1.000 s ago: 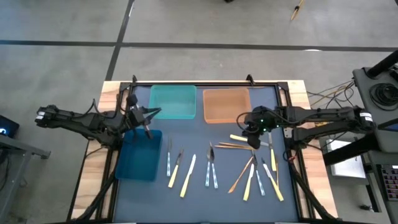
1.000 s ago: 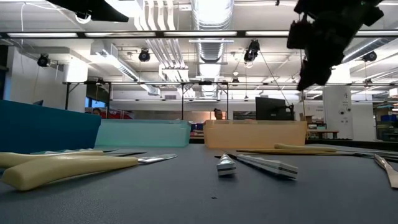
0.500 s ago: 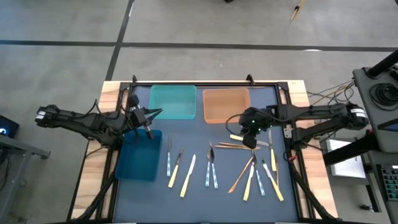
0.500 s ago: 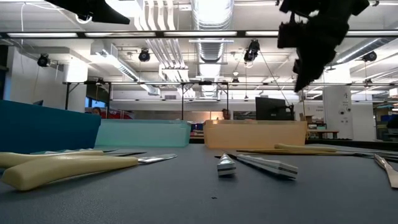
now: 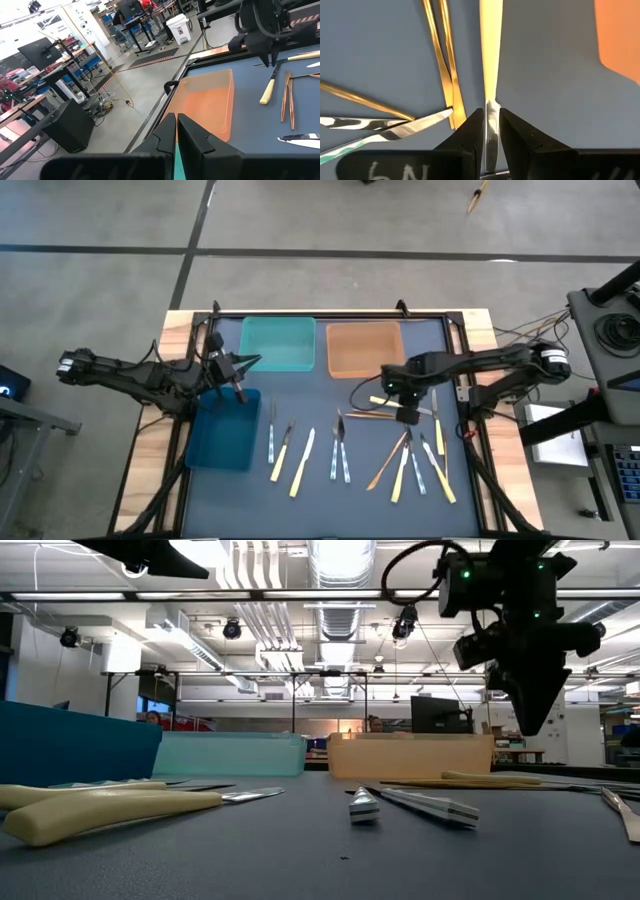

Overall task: Sort silverware by color (type)
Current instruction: Put the light yellow knife into the blue bin

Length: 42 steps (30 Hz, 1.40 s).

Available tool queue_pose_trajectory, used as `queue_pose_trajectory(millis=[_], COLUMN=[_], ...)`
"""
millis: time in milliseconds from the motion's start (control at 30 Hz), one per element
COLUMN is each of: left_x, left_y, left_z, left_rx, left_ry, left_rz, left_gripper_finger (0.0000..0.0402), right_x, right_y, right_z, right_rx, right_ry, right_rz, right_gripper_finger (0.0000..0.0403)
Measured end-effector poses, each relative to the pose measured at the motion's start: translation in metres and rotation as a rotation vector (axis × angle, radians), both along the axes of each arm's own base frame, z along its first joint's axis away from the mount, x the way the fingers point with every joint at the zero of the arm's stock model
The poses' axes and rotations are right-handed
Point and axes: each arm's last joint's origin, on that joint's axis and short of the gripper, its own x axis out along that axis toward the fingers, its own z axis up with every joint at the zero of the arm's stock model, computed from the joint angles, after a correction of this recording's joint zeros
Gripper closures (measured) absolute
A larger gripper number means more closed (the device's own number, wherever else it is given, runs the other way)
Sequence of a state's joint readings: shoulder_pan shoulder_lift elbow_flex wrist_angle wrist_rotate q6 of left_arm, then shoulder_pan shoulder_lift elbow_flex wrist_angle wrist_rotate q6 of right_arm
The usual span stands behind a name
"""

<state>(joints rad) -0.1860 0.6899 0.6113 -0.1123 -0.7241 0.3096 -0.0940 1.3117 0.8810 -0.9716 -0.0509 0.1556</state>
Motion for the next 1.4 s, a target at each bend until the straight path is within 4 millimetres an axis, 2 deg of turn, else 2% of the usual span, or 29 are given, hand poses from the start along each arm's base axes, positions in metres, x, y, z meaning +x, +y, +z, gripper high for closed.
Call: queue_pose_trajectory(millis=[167, 433, 600, 733, 933, 1100, 1233, 1400], left_x=[0.0, 0.0, 0.0, 0.0, 0.002, 0.002, 0.003, 0.003], left_y=[0.0, 0.0, 0.0, 0.0, 0.0, -0.001, -0.001, -0.001], left_z=[0.0, 0.0, 0.0, 0.0, 0.0, 0.002, 0.003, 0.003], left_rx=[0.0, 0.0, -0.002, -0.003, -0.005, -0.009, -0.011, -0.012], left_ry=[0.0, 0.001, 0.0, -0.001, -0.007, -0.026, -0.041, -0.044], left_rz=[0.0, 0.0, 0.0, 0.0, -0.001, -0.002, -0.002, -0.002], left_gripper_finger=[0.0401, 0.0401, 0.0401, 0.0401, 0.0401, 0.0401, 0.0401, 0.0401], right_x=[0.008, 0.015, 0.005, -0.005, -0.018, -0.018, -0.015, -0.009], right_y=[-0.001, -0.002, 0.004, 0.013, 0.014, 0.014, 0.014, 0.014], right_z=[-0.014, -0.029, -0.021, -0.007, 0.003, 0.004, 0.0, -0.006], right_rx=[0.018, -0.003, -0.098, -0.199, -0.158, -0.156, -0.162, -0.167], right_ry=[0.058, 0.074, 0.009, -0.148, -0.239, -0.244, -0.232, -0.222], right_rz=[-0.064, 0.035, 0.005, -0.009, -0.118, -0.113, -0.096, -0.069], right_gripper_finger=[0.0351, 0.0351, 0.0351, 0.0351, 0.0351, 0.035, 0.0328, 0.0262])
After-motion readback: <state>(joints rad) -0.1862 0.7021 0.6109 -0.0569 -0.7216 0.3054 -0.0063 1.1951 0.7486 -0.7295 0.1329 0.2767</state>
